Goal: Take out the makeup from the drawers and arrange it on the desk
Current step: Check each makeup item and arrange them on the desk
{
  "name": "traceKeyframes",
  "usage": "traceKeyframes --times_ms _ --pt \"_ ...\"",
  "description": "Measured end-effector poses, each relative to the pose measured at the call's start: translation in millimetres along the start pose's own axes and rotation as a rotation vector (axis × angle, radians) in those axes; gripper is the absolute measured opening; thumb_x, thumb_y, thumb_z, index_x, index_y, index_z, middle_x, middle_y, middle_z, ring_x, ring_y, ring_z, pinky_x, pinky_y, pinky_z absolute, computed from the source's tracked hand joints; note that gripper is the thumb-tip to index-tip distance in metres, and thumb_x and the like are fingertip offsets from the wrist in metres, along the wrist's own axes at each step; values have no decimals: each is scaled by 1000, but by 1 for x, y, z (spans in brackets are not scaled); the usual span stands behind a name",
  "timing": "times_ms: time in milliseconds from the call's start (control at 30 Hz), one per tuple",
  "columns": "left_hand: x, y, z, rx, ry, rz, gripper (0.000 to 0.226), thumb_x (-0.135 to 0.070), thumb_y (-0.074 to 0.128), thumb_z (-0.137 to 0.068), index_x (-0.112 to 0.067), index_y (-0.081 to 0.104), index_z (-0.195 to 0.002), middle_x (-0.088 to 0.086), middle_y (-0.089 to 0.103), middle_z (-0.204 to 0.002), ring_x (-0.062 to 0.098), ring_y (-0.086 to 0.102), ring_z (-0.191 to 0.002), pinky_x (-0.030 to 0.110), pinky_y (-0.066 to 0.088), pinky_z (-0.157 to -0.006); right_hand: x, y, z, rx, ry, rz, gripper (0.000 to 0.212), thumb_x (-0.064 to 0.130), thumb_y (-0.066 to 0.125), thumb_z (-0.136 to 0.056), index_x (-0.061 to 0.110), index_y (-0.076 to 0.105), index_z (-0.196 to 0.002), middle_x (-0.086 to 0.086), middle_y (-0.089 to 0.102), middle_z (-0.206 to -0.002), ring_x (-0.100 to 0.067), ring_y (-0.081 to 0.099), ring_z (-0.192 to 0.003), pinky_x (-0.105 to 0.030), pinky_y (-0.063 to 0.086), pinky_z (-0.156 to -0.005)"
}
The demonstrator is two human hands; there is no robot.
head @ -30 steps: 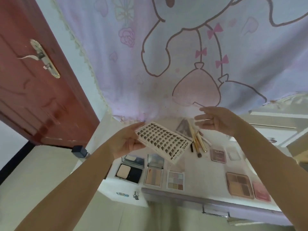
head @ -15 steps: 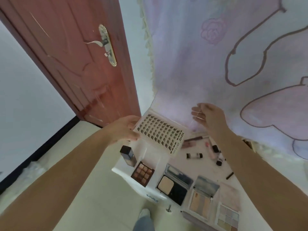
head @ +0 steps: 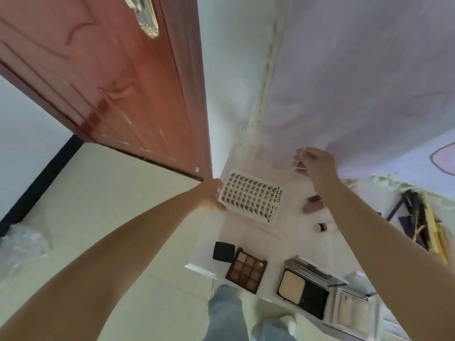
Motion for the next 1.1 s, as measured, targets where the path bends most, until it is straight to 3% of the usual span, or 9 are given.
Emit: traceKeyframes --times_ms 167,333,400,500,567,667,833,967,1100 --pt "6 10 -18 48 18 -190 40 -23 70 -77 -16 38 -100 0 51 -101 8 50 -76 14 38 -58 -28 5 -16 -39 123 69 25 -1 40 -92 -11 55 -110 -3 54 -67 -12 52 -60 -11 46 -47" --pt "-4 9 -23 52 47 -484 61 -35 68 -78 -7 33 -120 7 53 -118 25 54 -107 30 39 -72 -37 2 -29 -20 225 314 27 2 43 -91 -14 53 -110 -5 50 -64 -13 46 -55 -17 43 -49" --pt "-3 12 -22 68 58 -529 60 -37 65 -80 -7 33 -120 7 53 -118 25 54 -106 30 39 -71 -39 6 -29 85 249 584 30 4 44 -90 -9 53 -115 -11 54 -74 -16 45 -58 -18 39 -54" --pt "0 15 -18 89 71 -574 57 -38 62 -82 -8 33 -122 7 53 -118 24 54 -105 29 39 -71 -39 14 -23 173 226 788 32 3 41 -89 -7 50 -118 -24 56 -115 -24 52 -87 -21 33 -57" --pt "1 14 -14 97 60 -568 55 -36 59 -84 -9 34 -124 7 53 -119 23 53 -105 28 40 -71 -36 19 -17 188 187 912 31 4 38 -90 -7 50 -117 -22 53 -124 -28 52 -108 -27 35 -68" --pt "-2 2 -7 11 52 -572 46 -33 52 -89 -10 37 -126 8 53 -121 23 52 -108 31 43 -79 -36 14 -7 207 182 956 34 5 39 -89 -7 47 -120 -21 52 -124 -30 52 -107 -31 41 -81" --pt "-49 -31 0 -333 239 -767 38 -26 38 -95 -7 42 -128 11 45 -133 28 39 -126 36 37 -97 -20 -15 11 144 -81 981 33 9 39 -92 9 57 -120 -8 55 -130 -24 49 -119 -27 36 -94" --pt "-116 -24 5 -430 489 -926 54 -28 38 -95 -7 21 -142 12 14 -153 26 3 -143 37 12 -114 2 -60 35 37 -369 1087 36 21 43 -92 11 50 -126 -8 51 -133 -26 44 -122 -35 36 -97" --pt "-190 23 16 -445 559 -990 65 -32 34 -96 -9 -2 -145 10 -7 -155 26 -11 -142 41 0 -115 3 -118 64 -42 -462 1355 52 37 32 -95 20 20 -143 -2 14 -154 -25 9 -142 -42 8 -114"
Point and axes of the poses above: each hand's wrist, its own z-axis away from the middle knuckle, its own y-axis out of the palm, x = y × z, the point moved 3 cm from there along -z, towards the middle knuckle
